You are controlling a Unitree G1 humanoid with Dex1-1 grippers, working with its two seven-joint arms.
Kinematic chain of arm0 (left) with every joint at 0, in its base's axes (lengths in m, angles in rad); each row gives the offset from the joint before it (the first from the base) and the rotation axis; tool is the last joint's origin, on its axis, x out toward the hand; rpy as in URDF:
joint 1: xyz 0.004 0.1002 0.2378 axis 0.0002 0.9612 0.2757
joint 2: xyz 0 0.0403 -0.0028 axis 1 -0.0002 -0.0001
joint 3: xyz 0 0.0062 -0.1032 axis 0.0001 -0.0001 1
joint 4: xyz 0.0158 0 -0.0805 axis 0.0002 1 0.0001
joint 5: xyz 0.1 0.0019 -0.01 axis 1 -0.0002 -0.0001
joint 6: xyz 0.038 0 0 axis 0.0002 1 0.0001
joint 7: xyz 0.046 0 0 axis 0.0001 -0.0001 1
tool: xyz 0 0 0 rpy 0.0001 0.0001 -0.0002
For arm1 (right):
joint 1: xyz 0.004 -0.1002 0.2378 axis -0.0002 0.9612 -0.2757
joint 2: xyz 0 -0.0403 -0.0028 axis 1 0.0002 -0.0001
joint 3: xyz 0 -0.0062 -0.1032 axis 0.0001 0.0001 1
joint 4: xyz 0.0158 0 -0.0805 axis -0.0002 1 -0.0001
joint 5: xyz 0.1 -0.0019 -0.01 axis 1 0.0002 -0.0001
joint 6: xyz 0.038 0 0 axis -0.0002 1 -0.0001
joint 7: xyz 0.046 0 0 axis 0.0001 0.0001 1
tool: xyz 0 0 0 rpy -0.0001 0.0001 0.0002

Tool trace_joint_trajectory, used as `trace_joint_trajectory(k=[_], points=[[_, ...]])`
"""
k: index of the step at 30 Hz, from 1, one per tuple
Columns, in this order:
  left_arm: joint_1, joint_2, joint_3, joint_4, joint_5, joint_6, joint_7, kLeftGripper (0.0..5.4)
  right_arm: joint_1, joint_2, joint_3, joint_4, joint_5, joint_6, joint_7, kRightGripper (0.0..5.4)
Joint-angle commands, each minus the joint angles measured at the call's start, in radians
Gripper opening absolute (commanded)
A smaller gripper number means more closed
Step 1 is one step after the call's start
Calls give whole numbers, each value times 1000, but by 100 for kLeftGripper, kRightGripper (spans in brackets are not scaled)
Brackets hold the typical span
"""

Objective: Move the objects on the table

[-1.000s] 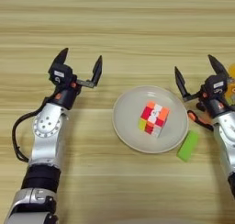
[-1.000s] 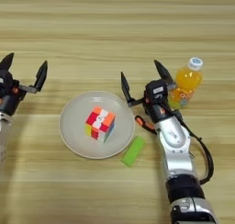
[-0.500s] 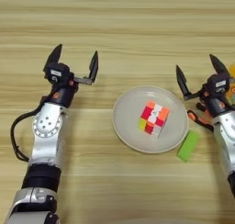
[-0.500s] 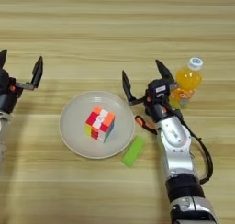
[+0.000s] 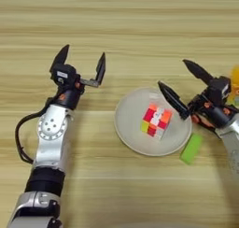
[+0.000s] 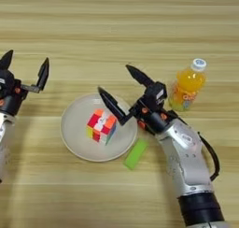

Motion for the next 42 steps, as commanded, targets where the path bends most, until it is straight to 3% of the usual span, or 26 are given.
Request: trace_joint_trajectory(k=[1, 3, 10, 17, 28, 42], points=[[4, 0, -4, -8, 14, 10, 6, 540, -29, -44, 29, -15, -37, 73, 39, 538], [3, 0, -5, -8, 13, 11, 5, 540, -41, -55, 39, -18, -40, 108, 55, 538], [2, -3, -12, -7, 15, 13, 3, 540, -87, -83, 93, 64, -144, 198, 65, 538], [2, -4, -17, -5, 11, 16, -3, 540, -75, -99, 138, 62, -179, 267, 101, 538], [0, -3, -23, -1, 7, 17, -5, 540, -81, -95, 156, 96, -250, 318, 74, 538], [-4, -4, -29, 15, 10, 8, -13, 540, -88, -78, 163, 115, -280, 313, 66, 393]])
